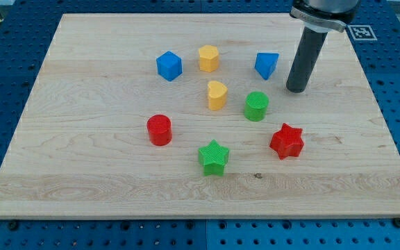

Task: Move the blue triangle top right corner of the board

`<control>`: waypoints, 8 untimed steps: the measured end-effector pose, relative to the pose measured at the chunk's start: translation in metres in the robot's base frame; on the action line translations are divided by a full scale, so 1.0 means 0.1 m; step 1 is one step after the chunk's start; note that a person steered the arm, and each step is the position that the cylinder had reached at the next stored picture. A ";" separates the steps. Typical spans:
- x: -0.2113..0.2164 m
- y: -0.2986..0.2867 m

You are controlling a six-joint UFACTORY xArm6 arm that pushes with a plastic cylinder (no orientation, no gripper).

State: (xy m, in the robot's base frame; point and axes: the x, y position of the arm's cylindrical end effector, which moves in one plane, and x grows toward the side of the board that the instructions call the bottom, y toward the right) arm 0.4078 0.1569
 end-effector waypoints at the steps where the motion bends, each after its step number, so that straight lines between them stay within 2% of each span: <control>1: 0.08 -0.48; 2: 0.04 -0.52; 3: -0.34 -0.65; 6: -0.35 -0.30; 8: -0.60 -0.29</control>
State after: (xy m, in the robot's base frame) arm 0.3482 0.1279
